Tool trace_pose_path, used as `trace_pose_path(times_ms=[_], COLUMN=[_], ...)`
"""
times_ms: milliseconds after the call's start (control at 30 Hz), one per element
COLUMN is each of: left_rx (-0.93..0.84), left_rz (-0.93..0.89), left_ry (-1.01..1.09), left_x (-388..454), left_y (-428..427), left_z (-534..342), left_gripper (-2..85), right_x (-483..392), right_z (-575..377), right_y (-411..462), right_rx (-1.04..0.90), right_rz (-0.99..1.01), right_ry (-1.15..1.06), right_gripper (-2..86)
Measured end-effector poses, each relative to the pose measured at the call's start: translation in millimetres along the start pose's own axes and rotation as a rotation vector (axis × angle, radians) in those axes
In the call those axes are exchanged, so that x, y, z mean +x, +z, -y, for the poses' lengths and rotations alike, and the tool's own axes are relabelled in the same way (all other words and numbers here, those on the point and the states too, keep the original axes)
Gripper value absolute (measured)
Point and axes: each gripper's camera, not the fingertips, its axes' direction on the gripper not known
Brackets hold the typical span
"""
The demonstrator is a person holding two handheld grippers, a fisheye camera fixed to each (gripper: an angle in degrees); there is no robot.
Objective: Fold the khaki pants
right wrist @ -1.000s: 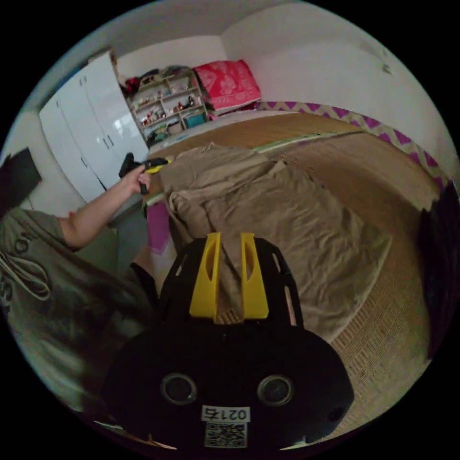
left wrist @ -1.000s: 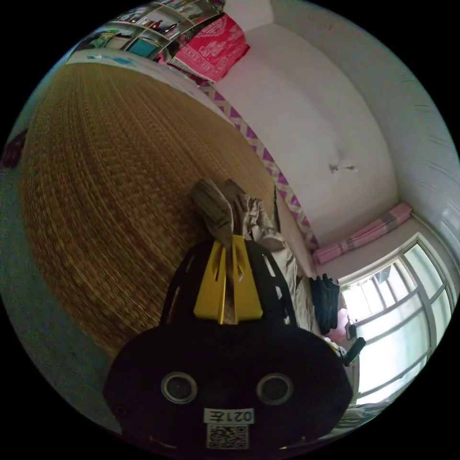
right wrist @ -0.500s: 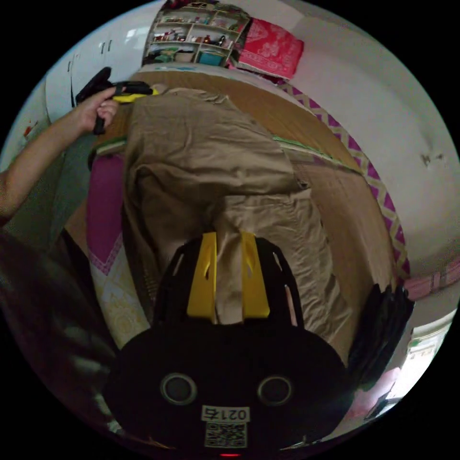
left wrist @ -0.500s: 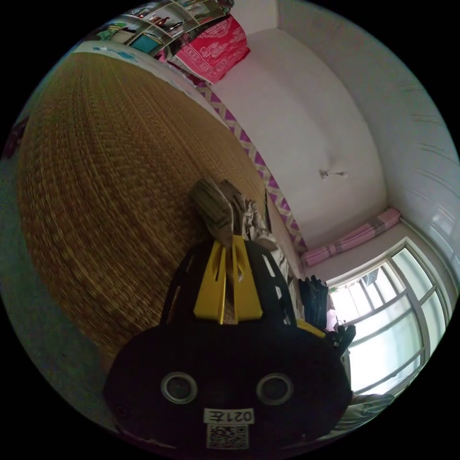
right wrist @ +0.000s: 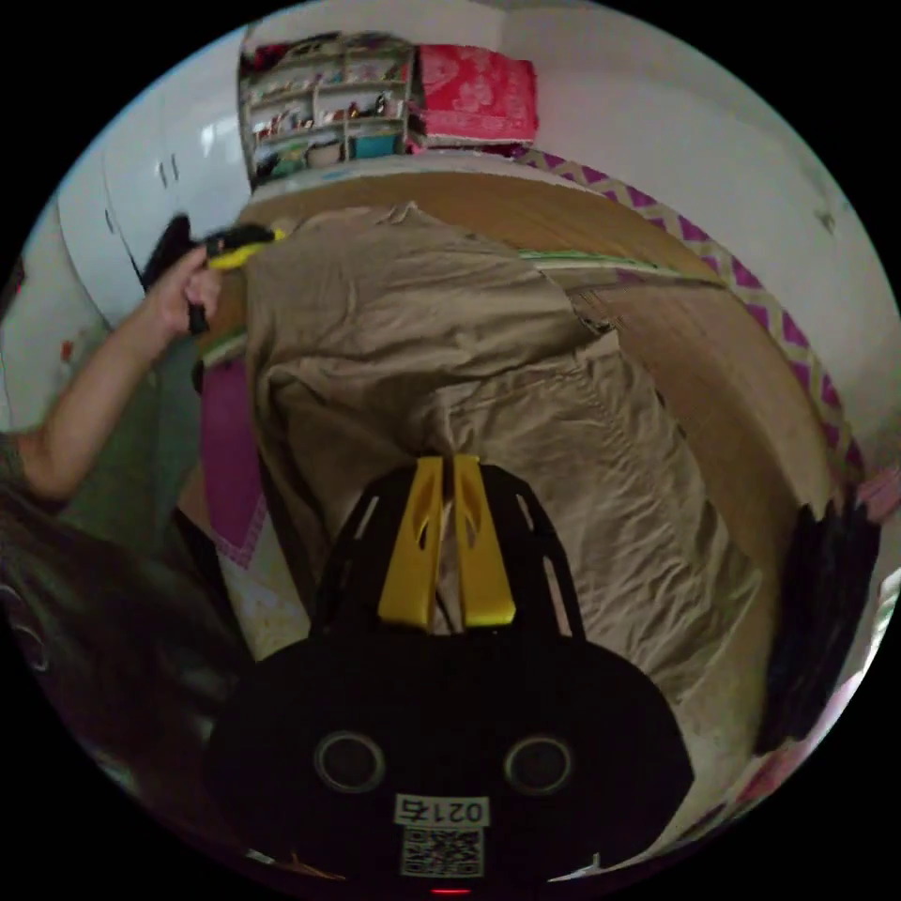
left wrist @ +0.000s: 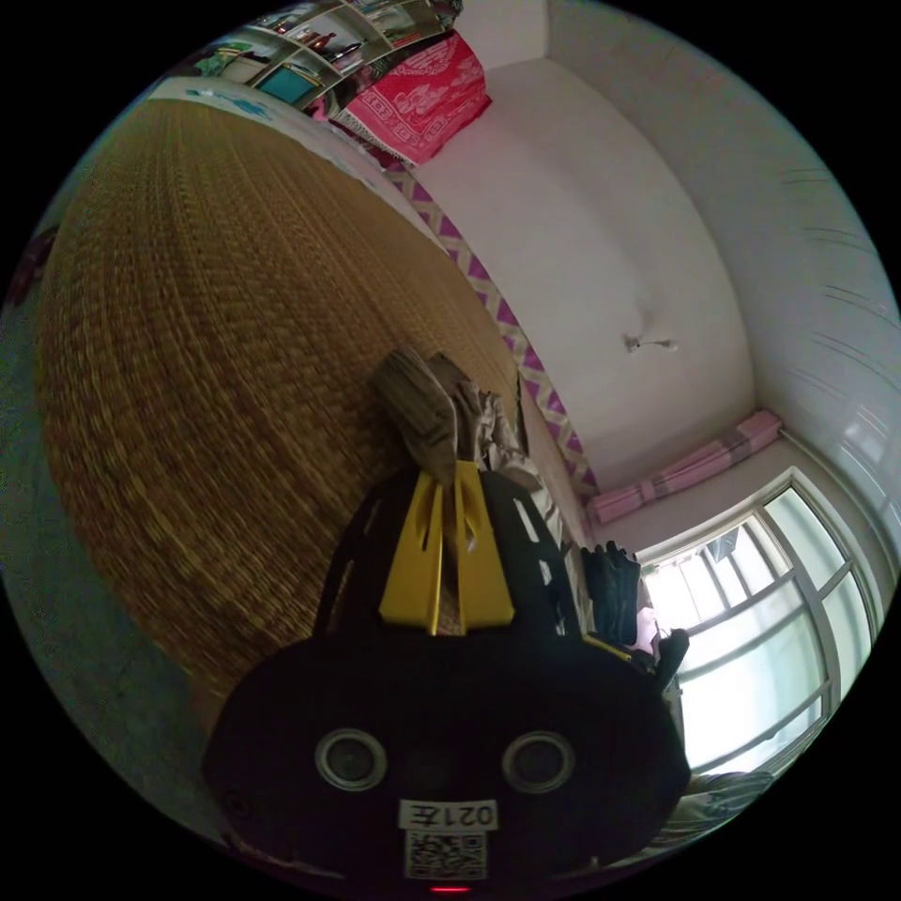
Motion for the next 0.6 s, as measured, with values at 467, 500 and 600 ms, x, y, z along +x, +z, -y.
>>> trace_pose_path(times_ms=[467, 500, 600], left_rx=[-0.015, -0.020, -0.033], left_rz=[0.032, 0.036, 0.050], left_ry=[-0.017, -0.023, -0.047], left_x=[18.3, 21.6, 31.2], left_y=[50.7, 57.3, 75.7], left_z=[32.9, 34.9, 39.2], left_gripper=[-0.9, -0.9, -0.8], right_x=[224.0, 234.6, 253.0], right_z=[-358.5, -396.0, -469.4], right_y=[-279.7, -275.3, -240.3], right_rx=[0.633, 0.609, 0.524], right_rz=[-0.085, -0.103, 0.058], right_ry=[0.857, 0.952, 1.129], right_gripper=[0.2, 0.4, 0.9])
